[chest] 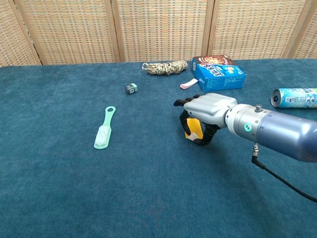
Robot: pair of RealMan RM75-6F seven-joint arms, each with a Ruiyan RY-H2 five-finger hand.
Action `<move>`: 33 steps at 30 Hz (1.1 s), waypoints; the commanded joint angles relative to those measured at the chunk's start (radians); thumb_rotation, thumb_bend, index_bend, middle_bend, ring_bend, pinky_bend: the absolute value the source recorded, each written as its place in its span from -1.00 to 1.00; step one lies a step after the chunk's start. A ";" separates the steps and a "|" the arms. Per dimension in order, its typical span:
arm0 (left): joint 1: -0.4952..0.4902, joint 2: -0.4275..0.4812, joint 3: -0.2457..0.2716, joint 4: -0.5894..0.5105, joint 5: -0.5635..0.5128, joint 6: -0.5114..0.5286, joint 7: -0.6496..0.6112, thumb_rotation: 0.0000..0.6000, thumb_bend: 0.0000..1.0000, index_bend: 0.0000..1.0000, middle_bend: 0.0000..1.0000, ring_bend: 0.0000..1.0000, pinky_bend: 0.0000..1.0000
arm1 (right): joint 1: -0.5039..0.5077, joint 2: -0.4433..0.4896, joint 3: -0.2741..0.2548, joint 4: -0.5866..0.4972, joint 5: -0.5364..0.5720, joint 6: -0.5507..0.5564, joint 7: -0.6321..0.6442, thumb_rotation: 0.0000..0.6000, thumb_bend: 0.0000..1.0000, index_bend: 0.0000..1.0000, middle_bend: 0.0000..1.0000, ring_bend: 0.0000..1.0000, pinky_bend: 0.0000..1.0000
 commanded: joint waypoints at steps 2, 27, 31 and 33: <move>0.000 0.002 0.000 0.001 -0.001 0.000 -0.004 1.00 -1.00 -1.00 -1.00 -1.00 -1.00 | 0.003 0.003 0.001 -0.004 0.009 -0.008 -0.001 1.00 0.04 0.16 -1.00 -1.00 -1.00; -0.003 -0.002 -0.003 0.004 -0.009 -0.007 -0.001 1.00 -1.00 -1.00 -1.00 -1.00 -1.00 | 0.011 0.009 0.071 0.111 -0.046 0.100 0.068 1.00 0.29 0.35 -0.90 -1.00 -1.00; -0.006 0.001 -0.001 0.002 -0.011 -0.016 -0.009 1.00 -1.00 -1.00 -1.00 -1.00 -1.00 | -0.002 0.032 0.106 0.147 -0.026 0.145 0.064 1.00 0.29 0.35 -0.89 -1.00 -1.00; -0.008 0.005 -0.001 0.000 -0.010 -0.020 -0.017 1.00 -1.00 -1.00 -1.00 -1.00 -1.00 | -0.016 0.059 0.114 0.134 -0.021 0.164 0.062 1.00 0.28 0.35 -0.89 -1.00 -1.00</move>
